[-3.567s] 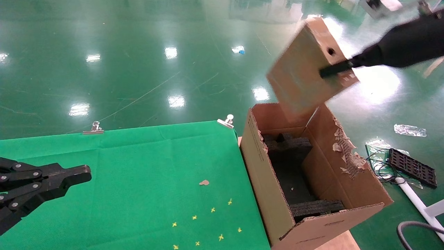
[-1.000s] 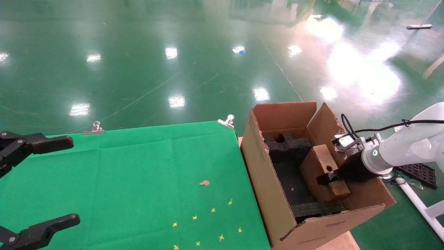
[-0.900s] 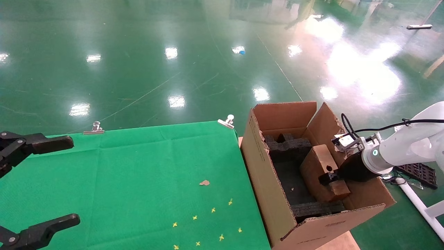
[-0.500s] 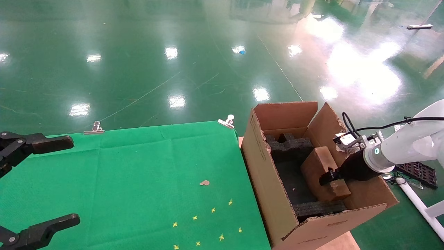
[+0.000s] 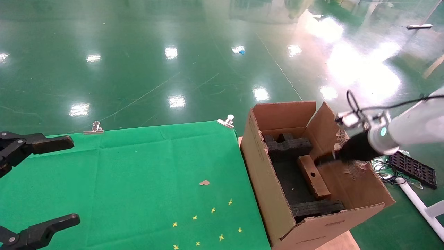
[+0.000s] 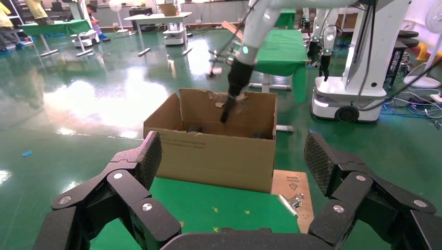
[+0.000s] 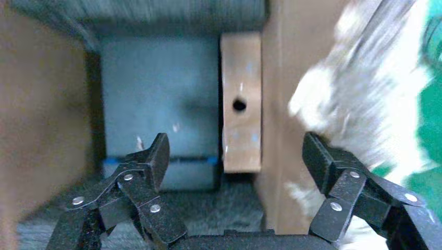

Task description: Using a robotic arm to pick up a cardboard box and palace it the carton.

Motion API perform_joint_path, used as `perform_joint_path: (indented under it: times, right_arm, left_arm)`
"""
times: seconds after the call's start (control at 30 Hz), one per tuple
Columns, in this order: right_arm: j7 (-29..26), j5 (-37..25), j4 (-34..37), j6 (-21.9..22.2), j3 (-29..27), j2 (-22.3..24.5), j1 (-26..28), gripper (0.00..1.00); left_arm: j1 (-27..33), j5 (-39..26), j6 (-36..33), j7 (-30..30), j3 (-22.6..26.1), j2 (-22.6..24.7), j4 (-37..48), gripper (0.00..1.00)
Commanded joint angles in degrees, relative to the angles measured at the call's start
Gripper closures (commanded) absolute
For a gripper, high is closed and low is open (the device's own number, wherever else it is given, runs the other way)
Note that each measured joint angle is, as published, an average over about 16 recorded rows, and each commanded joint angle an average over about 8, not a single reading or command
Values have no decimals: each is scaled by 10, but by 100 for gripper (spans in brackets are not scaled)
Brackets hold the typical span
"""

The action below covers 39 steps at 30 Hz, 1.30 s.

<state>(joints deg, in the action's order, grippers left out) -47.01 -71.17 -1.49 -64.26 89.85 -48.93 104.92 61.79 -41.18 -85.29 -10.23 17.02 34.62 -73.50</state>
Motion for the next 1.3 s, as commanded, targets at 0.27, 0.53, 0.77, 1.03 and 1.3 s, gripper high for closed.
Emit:
perform_joint_path:
  times: [0.27,0.53,0.77,1.03,1.3]
  right_arm:
    - [57,8,-20,-22,-8,21,109,0]
    - [142,40,-60,-20,-34,60,176,0]
    - [173,62,-83,-16,-57,80,180,0]
    - [195,89,-154,-38,-133,88,112,0]
    - [220,120,-240,-65,-225,96,29,0]
  left_arm:
    - [0,0,0,0,0,0,0,0]
    - [0,0,0,0,1,0,0,0]
    - [0,0,0,0,1,0,0,0]
    - [0,1,0,1,1,0,1,0]
    - [0,1,0,1,1,0,1,0]
